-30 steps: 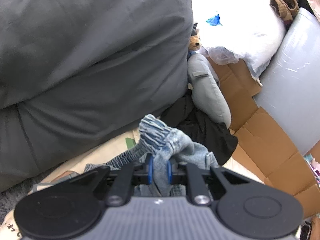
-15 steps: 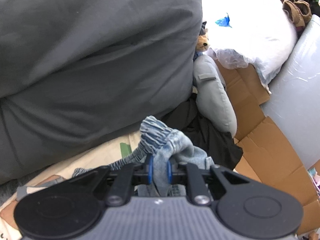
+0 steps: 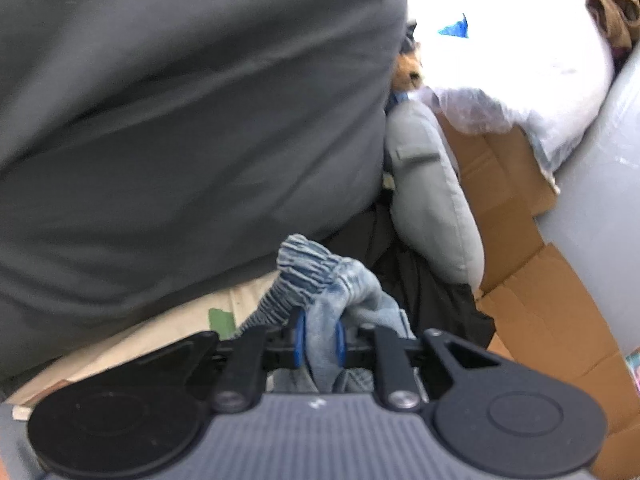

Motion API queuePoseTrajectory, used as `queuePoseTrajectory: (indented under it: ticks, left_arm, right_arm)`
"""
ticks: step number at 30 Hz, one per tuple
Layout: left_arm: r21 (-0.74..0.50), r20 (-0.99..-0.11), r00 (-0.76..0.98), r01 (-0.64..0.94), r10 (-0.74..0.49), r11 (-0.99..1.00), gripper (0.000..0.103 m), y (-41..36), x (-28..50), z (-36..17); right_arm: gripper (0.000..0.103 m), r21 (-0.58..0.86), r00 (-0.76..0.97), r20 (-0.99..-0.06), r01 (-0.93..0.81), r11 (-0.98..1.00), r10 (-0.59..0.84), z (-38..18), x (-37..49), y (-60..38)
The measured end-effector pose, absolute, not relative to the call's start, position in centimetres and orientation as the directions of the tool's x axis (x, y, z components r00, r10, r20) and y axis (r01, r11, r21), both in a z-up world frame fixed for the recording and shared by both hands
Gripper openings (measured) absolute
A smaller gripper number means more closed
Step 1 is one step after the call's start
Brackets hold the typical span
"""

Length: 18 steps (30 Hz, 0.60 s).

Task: Fold clothes

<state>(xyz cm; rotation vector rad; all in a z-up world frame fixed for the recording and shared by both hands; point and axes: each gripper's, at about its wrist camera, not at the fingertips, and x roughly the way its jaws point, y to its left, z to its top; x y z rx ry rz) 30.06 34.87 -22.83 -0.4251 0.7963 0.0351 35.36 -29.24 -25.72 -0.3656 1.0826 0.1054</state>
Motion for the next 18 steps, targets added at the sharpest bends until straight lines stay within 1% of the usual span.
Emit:
queuePoseTrajectory:
  ticks: [1,3,5,6,7,8,10,14,16,18]
  left_arm:
    - [-0.354,-0.704,0.696,-0.174,-0.139,0.919,0.028,34.5,30.2,-22.7]
    - [-0.344,-0.703,0.694,-0.139,-0.157,0.928,0.038,34.0,30.0,-22.4]
    - [-0.331,-0.698,0.696,-0.109,-0.166,0.937,0.041,33.6,29.5,-21.9]
    - [-0.321,-0.697,0.698,-0.101,-0.163,0.942,0.045,33.5,29.1,-21.5]
    - [-0.314,-0.700,0.695,-0.097,-0.161,0.945,0.047,33.5,28.7,-21.2]
    - [-0.312,-0.704,0.691,-0.093,-0.164,0.945,0.053,33.6,28.3,-21.0]
    - [-0.312,-0.710,0.682,-0.081,-0.176,0.947,0.054,34.0,27.4,-20.6]
    - [-0.279,-0.740,0.654,-0.086,-0.157,0.956,0.058,35.3,25.1,-20.3]
    - [-0.271,-0.755,0.639,-0.100,-0.147,0.957,0.059,36.3,23.8,-20.5]
    - [-0.261,-0.770,0.623,-0.117,-0.134,0.958,0.059,37.4,22.3,-20.8]
  right_arm:
    - [0.002,-0.245,0.474,-0.874,-0.238,0.940,-0.108,-25.8,36.0,-29.5]
    - [0.002,-0.263,0.474,-0.869,-0.207,0.942,-0.138,-26.1,37.0,-29.7]
    - [0.004,-0.298,0.475,-0.861,-0.183,0.937,-0.181,-26.7,37.7,-29.7]
    - [0.013,-0.304,0.472,-0.859,-0.160,0.939,-0.198,-26.8,38.0,-29.7]
    - [0.025,-0.310,0.468,-0.857,-0.136,0.941,-0.215,-27.0,38.3,-29.8]
    - [0.027,-0.314,0.467,-0.854,-0.113,0.943,-0.228,-27.1,38.5,-29.9]
    - [0.029,-0.300,0.480,-0.850,-0.099,0.949,-0.218,-26.9,38.2,-29.5]
    - [0.031,-0.275,0.484,-0.858,-0.157,0.948,-0.169,-26.1,37.2,-27.4]
    - [0.035,-0.260,0.484,-0.864,-0.189,0.947,-0.140,-25.8,36.6,-26.2]
    - [0.035,-0.244,0.483,-0.869,-0.221,0.944,-0.112,-25.6,35.9,-25.0]
